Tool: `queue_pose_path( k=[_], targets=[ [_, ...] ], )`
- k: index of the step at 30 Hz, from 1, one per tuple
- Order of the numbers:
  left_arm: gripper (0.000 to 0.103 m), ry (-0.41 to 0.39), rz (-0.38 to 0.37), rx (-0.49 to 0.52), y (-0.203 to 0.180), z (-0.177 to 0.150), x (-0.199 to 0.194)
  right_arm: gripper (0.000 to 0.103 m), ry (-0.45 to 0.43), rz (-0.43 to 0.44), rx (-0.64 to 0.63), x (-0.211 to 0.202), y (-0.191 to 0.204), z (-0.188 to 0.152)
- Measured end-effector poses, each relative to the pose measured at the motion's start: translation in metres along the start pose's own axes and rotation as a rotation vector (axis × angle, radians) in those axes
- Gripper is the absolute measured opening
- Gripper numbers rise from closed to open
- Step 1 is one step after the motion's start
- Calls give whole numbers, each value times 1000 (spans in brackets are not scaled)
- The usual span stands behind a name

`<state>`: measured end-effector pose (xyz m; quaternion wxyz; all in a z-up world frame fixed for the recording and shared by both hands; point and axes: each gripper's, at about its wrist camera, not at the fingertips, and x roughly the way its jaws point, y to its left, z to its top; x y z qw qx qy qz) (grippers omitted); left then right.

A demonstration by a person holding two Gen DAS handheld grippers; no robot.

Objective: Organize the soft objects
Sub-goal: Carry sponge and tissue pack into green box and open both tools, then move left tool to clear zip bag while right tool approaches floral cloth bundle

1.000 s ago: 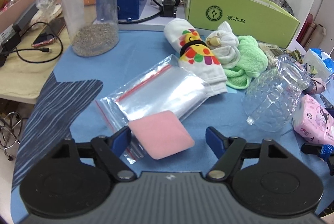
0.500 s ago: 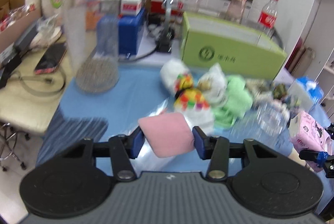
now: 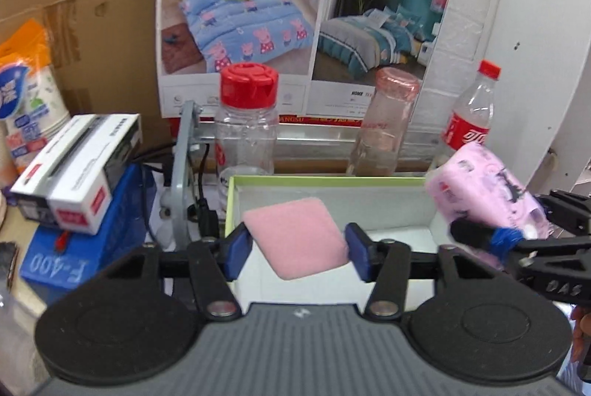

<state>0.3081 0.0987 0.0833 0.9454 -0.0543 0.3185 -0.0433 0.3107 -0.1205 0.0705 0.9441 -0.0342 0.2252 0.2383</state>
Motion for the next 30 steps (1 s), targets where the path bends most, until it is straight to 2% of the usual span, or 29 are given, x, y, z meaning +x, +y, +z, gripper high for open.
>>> queue_pose_path(
  k=[2,4,5,6,10,14,20,24,30],
  targets=[
    [82,3,21,8,1,1,12,54,55,4,12,24,-3,0],
    [85,-6,24,18,3,0,18,55,72,-20,44,37,-5,-3],
    [90,-5,24,15,5,-1,20,56,78,-40,50,41,-5,-3],
    [99,-8,24,10,7,-3,21,56,73,-51,46,43,-5,-3],
    [98,-27,47,16,12,-11,14,58,19,-51,64,37,-5,-3],
    [98,-36,65,35,16,-27,-4,59,25,-25,69,25,-2,-14],
    [98,-49,120,39,23,-61,-47,60,24,-44,63,-29,13,-57],
    [98,-53,182,42,24,-85,-74,61,-6,-59,109,-74,21,-90],
    [98,-39,198,32,25,-116,-105,61,-19,-116,217,-121,31,-141]
  ],
)
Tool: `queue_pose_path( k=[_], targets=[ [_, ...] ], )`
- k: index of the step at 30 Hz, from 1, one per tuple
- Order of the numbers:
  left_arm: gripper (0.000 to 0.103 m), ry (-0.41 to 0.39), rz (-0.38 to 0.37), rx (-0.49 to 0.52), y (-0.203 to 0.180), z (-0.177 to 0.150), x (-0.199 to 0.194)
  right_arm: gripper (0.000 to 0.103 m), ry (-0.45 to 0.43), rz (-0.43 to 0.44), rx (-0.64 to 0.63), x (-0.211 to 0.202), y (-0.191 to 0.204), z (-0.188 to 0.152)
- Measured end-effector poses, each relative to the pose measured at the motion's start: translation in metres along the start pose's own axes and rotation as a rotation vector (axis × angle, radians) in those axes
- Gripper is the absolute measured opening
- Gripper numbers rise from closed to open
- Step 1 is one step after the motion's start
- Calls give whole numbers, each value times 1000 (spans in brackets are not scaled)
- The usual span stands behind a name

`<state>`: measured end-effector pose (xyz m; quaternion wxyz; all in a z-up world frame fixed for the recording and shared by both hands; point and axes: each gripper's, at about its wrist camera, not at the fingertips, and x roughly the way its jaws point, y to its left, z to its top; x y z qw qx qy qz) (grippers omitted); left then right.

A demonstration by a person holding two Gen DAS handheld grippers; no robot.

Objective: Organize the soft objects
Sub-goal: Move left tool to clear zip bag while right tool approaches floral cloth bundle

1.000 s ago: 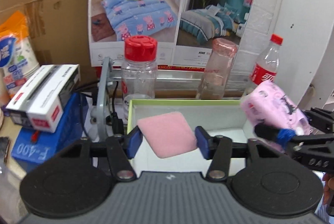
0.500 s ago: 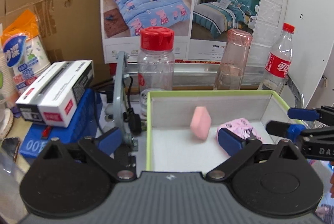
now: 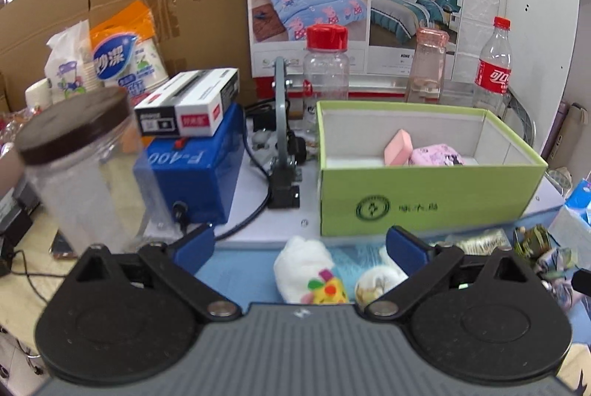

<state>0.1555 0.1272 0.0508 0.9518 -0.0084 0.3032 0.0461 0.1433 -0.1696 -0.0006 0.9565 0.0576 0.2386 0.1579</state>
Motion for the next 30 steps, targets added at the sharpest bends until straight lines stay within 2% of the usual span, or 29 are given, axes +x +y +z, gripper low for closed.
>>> queue_pose_path(
  k=[3,7,12,14,17,21,23,24,27,30],
  targets=[
    [98,-1,6,8,2,-12,-15,62,-6,-10,70,-22,-8,-18],
    [98,-4,9,-8,8,-27,-31,62,-27,-85,133,-69,-25,-42],
    [98,2,53,-37,31,-59,-58,62,-40,-290,147,-141,-51,-66],
    [98,25,92,-35,40,-73,-64,63,-75,-316,164,-155,-55,-70],
    [98,59,113,-12,50,-92,-69,63,-89,-272,184,-142,-55,-70],
    [98,102,49,0,42,-103,-58,64,-61,-114,185,-101,-41,-68],
    [98,126,30,37,30,-106,-43,64,-40,-58,185,-82,-33,-63],
    [98,137,34,63,24,-108,-34,64,-38,-38,181,-75,-29,-62],
    [99,179,113,139,13,-116,-9,64,-18,-1,170,-66,-22,-60],
    [99,182,128,133,23,-119,-3,64,11,-19,161,-65,-25,-66]
  ],
)
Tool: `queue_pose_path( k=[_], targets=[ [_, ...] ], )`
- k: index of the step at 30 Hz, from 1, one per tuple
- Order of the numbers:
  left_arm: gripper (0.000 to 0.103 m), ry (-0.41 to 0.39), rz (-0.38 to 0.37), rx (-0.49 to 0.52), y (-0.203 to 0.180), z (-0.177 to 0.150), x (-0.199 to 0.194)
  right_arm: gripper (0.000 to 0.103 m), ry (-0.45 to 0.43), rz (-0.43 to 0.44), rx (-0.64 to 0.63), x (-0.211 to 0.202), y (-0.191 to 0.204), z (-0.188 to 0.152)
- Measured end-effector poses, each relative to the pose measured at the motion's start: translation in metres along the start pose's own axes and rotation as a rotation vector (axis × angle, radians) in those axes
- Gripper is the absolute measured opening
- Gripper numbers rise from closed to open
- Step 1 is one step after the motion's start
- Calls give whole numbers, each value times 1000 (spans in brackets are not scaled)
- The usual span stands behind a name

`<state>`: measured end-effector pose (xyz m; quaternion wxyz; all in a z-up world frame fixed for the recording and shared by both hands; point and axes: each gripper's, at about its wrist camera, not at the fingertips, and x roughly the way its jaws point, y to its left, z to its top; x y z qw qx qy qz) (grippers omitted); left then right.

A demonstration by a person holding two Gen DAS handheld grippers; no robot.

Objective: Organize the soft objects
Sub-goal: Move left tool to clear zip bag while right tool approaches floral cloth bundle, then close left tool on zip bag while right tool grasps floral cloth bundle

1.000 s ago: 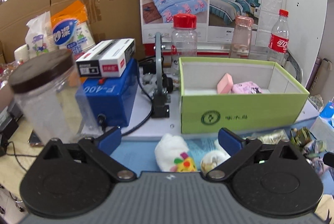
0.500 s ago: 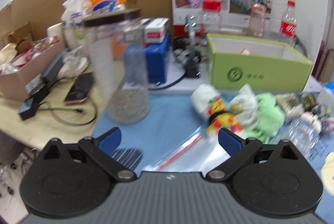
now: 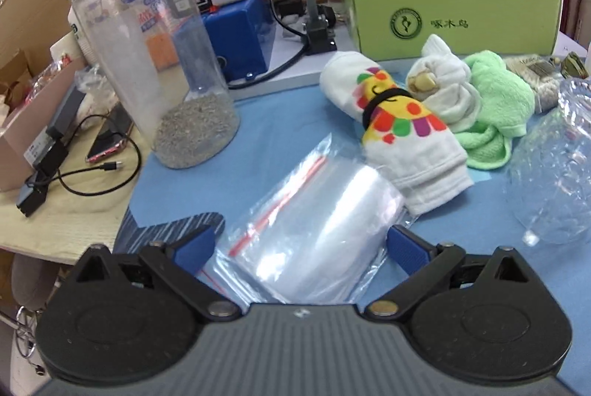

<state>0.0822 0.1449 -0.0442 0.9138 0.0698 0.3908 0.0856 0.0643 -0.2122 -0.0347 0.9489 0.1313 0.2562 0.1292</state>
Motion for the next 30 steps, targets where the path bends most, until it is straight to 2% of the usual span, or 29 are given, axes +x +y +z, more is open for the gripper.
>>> queue_pose_path(
  k=[3,5,10,17,22,23,27,30],
  targets=[
    [99,26,9,-64,17,1,5,64,26,-35,15,4,-8,-5],
    [99,36,-16,-104,25,0,8,64,33,-37,24,11,-11,-5],
    [99,45,-42,-121,24,2,10,64,38,-28,-42,34,0,9],
    [99,65,-86,-162,26,7,18,65,-3,-164,-79,74,-7,41],
    [99,67,-95,-166,25,9,20,65,93,-206,-52,112,-20,38],
    [99,66,-96,-163,25,9,20,65,80,-203,-55,110,-22,34],
    [99,62,-112,-153,25,9,20,66,56,-310,-15,86,-39,26],
    [99,59,-122,-125,22,10,20,66,70,-261,-69,74,-37,26]
  ],
)
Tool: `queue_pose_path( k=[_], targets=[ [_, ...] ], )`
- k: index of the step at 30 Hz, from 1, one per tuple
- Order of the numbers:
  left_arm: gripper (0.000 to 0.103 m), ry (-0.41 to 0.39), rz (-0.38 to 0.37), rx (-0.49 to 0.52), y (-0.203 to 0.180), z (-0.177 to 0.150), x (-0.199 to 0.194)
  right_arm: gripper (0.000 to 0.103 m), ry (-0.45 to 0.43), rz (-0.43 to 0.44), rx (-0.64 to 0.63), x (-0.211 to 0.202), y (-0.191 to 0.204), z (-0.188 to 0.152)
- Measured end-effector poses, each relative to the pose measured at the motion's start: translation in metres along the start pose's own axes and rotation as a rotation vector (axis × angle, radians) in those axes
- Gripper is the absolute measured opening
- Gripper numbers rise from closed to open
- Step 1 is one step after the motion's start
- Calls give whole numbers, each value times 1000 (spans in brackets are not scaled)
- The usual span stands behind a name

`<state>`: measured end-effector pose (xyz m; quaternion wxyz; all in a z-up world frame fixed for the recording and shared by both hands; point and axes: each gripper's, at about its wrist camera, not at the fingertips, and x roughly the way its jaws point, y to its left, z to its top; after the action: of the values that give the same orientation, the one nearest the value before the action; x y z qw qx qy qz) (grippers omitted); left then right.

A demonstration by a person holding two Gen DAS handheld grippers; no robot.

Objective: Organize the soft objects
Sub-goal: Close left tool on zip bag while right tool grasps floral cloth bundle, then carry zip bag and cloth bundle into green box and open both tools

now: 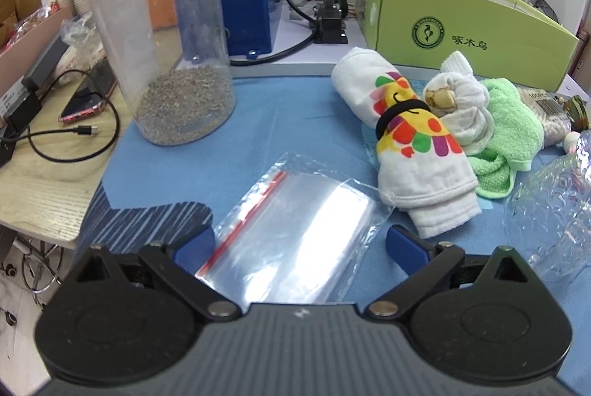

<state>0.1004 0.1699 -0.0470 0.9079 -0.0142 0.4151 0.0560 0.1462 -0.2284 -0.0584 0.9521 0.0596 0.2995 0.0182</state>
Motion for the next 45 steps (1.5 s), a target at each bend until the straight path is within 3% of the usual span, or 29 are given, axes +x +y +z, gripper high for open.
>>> queue_pose_path(
  k=[7,15,16,18,19,20,21,24,29,33,36,40,45],
  targets=[
    [99,-15,-29,26,-1,-4,-2,68,33,11,-153,24,17,4],
    [97,-34,-52,33,3,-6,-1,70,16,7,-139,23,15,1],
    [95,-38,-51,31,4,-6,-2,70,15,7,-141,22,15,1],
    [60,-56,-58,28,5,-6,-9,65,10,20,-144,20,14,-1],
    [55,-53,-56,29,6,-5,-11,57,6,31,-148,19,14,-1],
    [48,-50,-52,32,6,-4,-12,39,0,45,-156,17,15,-1],
    [41,-50,-46,31,6,-4,-13,35,-5,63,-164,15,16,-2],
    [34,-55,-58,-2,9,-5,-22,29,-9,89,-166,8,17,-6],
    [33,-122,-102,-8,9,3,-58,27,-35,153,-115,-25,14,-15],
    [33,-186,-174,1,-4,38,-73,27,-125,239,-71,-50,14,5],
    [33,-234,-218,9,-23,84,-67,28,-204,298,-74,-48,23,44],
    [33,-262,-281,16,-54,152,-46,28,-265,339,-94,-18,42,107],
    [33,-263,-280,44,-88,215,-10,28,-225,356,-90,43,65,162]
  ],
)
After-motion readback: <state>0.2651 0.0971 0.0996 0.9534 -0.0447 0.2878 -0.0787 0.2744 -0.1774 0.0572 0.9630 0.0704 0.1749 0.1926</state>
